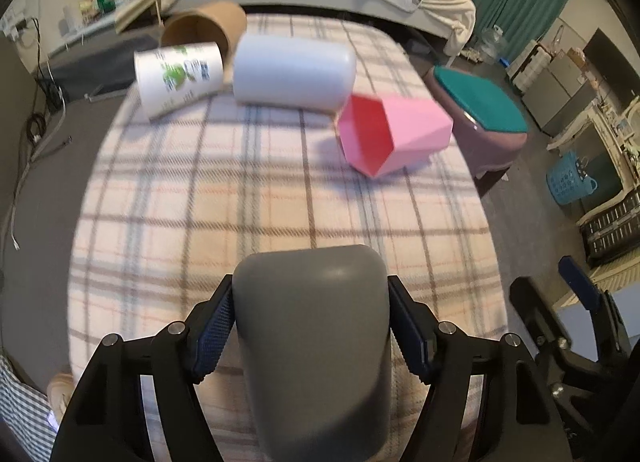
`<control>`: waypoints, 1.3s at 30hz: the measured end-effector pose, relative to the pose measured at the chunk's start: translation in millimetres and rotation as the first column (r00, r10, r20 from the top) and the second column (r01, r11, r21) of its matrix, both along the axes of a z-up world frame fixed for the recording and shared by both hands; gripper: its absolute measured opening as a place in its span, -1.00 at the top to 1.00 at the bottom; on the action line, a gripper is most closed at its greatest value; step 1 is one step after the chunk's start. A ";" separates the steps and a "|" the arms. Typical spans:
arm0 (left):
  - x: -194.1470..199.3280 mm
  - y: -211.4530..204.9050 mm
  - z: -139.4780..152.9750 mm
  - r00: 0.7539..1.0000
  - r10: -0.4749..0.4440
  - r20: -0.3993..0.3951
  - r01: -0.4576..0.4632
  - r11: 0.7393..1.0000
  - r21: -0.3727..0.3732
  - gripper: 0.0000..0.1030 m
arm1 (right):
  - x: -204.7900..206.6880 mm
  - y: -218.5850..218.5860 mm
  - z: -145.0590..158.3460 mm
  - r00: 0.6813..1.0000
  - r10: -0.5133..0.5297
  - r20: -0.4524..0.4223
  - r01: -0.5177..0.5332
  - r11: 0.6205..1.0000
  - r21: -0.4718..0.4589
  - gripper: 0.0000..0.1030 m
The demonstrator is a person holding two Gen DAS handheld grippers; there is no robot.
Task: Flip cup upside down
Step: 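Grasp the grey cup's base with the left gripper, then lift the grey cup with the left gripper and rotate it upright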
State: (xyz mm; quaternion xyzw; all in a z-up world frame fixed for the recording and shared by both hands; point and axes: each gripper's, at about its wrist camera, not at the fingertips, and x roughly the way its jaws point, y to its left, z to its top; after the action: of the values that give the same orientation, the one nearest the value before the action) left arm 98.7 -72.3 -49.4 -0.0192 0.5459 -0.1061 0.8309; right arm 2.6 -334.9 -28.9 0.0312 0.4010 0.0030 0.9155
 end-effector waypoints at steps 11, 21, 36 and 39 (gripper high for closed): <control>10.4 9.7 39.6 0.980 0.045 0.196 -0.048 0.999 0.014 -0.41 | -1.1 4.3 -2.8 1.000 0.006 0.002 -0.006 1.000 -0.007 -0.84; 29.9 5.2 38.0 0.972 0.065 0.224 -0.067 0.998 0.005 -0.41 | -1.6 1.3 -3.8 1.000 0.004 0.022 -0.004 1.000 0.005 -0.84; 33.6 -8.7 15.9 0.981 0.006 0.192 -0.018 0.998 0.059 -0.41 | 1.6 6.5 -10.0 1.000 0.017 0.016 -0.017 1.000 0.008 -0.84; 34.0 -11.8 15.2 0.981 -0.004 0.196 -0.010 0.997 0.072 -0.41 | 2.0 6.4 -11.2 1.000 0.016 0.015 -0.016 1.000 0.008 -0.84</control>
State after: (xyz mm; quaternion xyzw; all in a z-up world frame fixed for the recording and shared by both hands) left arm 132.7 -84.1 -34.2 0.0206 0.4648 -0.0863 0.8810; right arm 4.6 -328.5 -40.1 0.0315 0.3942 0.0121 0.9184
